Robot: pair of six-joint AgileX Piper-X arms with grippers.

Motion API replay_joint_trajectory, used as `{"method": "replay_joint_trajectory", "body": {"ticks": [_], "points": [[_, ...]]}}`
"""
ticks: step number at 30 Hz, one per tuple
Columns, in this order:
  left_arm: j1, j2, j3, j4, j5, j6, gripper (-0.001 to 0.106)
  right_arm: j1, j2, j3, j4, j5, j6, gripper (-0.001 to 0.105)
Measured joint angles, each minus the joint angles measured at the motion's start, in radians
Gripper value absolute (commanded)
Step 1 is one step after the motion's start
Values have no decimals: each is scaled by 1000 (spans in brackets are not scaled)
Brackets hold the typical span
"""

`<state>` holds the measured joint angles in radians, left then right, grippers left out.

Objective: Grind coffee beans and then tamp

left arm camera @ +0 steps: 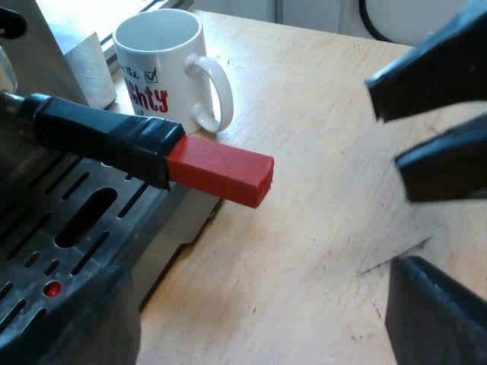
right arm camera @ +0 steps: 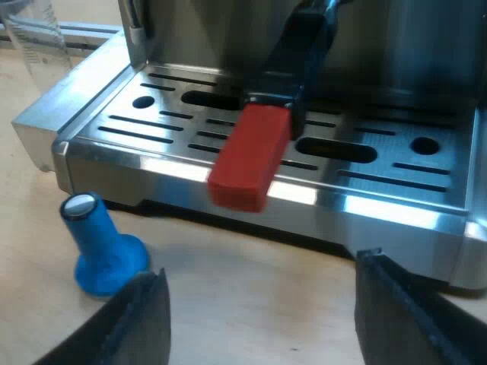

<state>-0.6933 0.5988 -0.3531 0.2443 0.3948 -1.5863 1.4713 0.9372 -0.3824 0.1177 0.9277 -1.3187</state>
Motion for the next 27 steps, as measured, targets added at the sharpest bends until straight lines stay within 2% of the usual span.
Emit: {"method": "replay_joint_trajectory", "body": {"ticks": [8,14,19,24,27], "points": [[0,0,0,0,0,0,68,0,188,0,-166,51,0,55],[0,0,0,0,0,0,68,0,243,2,-244,66,0,55],[0,0,0,0,0,0,68,0,281,2,-257,103,0,30],[0,0,0,0,0,0,68,0,280,2,-264,140,0,19],[0,0,0,0,0,0,68,0,280,2,-266,166,0,19]]}}
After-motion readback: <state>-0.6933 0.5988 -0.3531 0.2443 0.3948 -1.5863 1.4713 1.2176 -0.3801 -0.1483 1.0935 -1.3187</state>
